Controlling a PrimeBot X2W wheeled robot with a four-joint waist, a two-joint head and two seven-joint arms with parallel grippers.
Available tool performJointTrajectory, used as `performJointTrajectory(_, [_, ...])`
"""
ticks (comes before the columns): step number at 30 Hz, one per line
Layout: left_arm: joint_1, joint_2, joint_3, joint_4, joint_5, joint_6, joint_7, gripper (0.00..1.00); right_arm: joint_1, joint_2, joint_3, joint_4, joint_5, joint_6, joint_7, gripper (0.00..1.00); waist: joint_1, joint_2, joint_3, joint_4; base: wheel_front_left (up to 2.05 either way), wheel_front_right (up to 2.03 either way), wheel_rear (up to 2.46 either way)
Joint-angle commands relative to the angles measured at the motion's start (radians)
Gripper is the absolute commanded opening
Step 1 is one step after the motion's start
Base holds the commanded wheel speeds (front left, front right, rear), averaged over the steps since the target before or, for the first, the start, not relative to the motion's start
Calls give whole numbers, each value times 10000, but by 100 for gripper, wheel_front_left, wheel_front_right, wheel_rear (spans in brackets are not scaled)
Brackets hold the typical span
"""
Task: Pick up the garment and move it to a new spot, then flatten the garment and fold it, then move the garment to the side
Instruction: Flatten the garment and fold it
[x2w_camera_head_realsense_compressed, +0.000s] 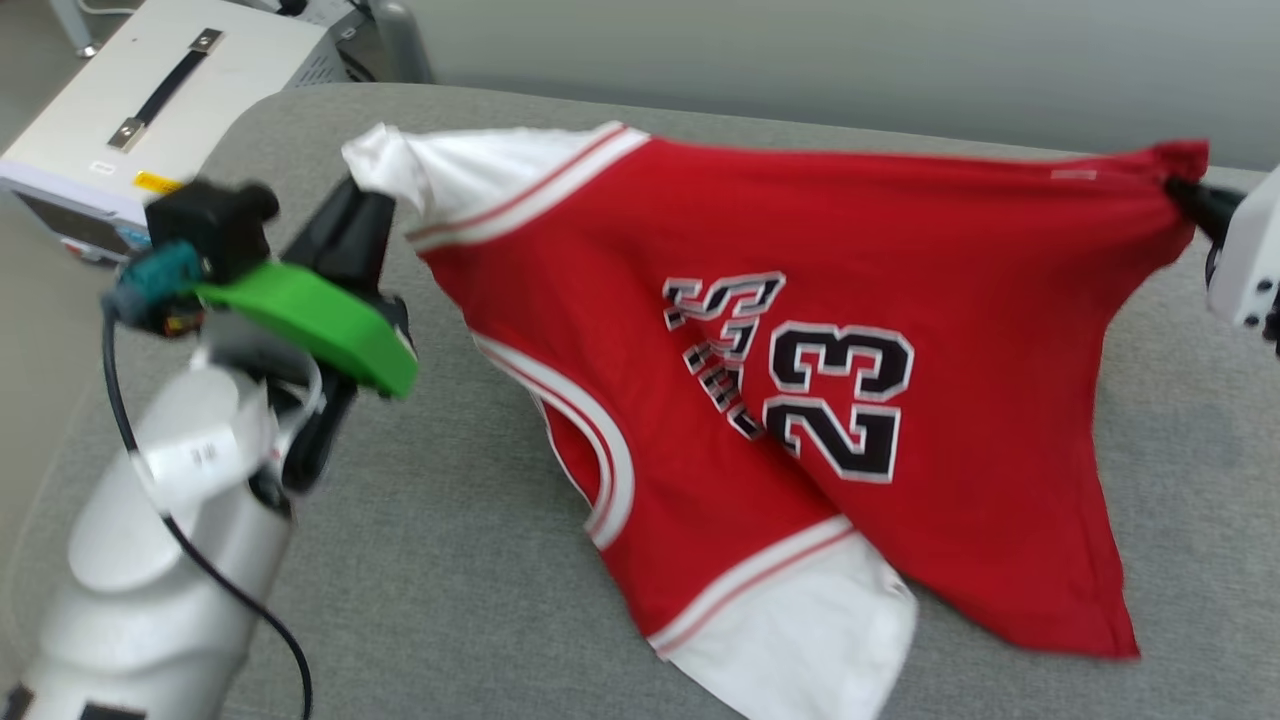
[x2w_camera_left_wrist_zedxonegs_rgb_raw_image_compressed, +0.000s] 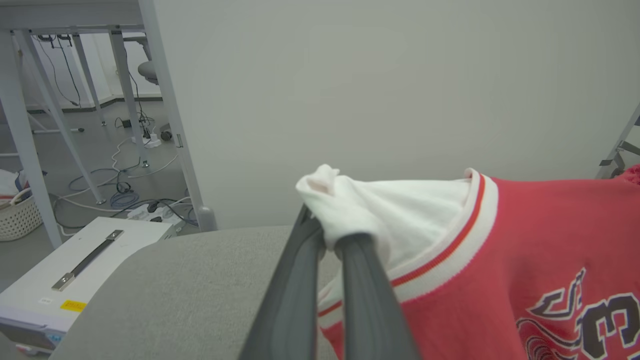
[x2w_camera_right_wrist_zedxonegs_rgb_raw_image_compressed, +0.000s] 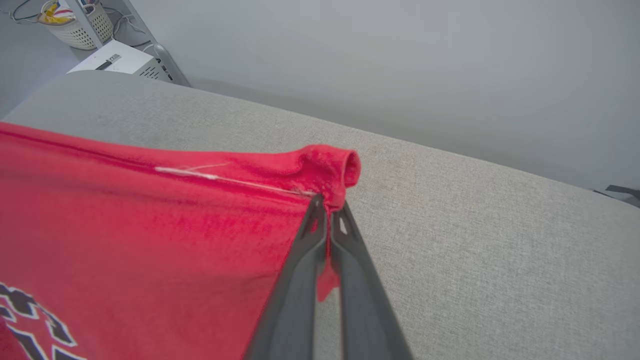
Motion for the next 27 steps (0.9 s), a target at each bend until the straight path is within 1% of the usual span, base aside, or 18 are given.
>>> performJointTrajectory(1, [-604, 105, 132, 326, -98, -92, 134, 0, -389, -8, -102, 235, -210, -11, -164, 0, -1, -1, -9, -287, 0, 0, 0])
performJointTrajectory(5, [-2292, 124, 278, 1460, -292, -327, 389, 0, -1499, 158, -269, 741, -669, -11, -488, 0, -1, -1, 262, -554, 0, 0, 0])
performJointTrajectory(9, [-4114, 168, 272, 2597, -137, -446, 443, 0, -2827, 291, -436, 1235, -1273, -11, -889, 0, -1, -1, 638, -780, 0, 0, 0])
performJointTrajectory(12, [-5357, 218, 308, 3325, 17, -480, 371, 0, -3788, 425, -628, 1529, -1705, -11, -1175, 0, -1, -1, 932, -920, 0, 0, 0])
performJointTrajectory(17, [-7454, 477, 312, 4454, 482, -456, 222, 0, -5547, 715, -1012, 2073, -2509, -11, -1653, 0, -1, -1, 1575, -1240, 0, 0, 0])
performJointTrajectory(23, [-9369, 636, 183, 5425, 812, -508, 182, 0, -7324, 1078, -1314, 2597, -3179, -11, -2023, 0, -1, -1, 2627, -1525, 0, 0, 0])
performJointTrajectory(27, [-10056, 644, 50, 6039, 865, -575, 129, 0, -8081, 1415, -1420, 3041, -3407, -11, -2097, 0, -1, -1, 3311, -1676, 0, 0, 0])
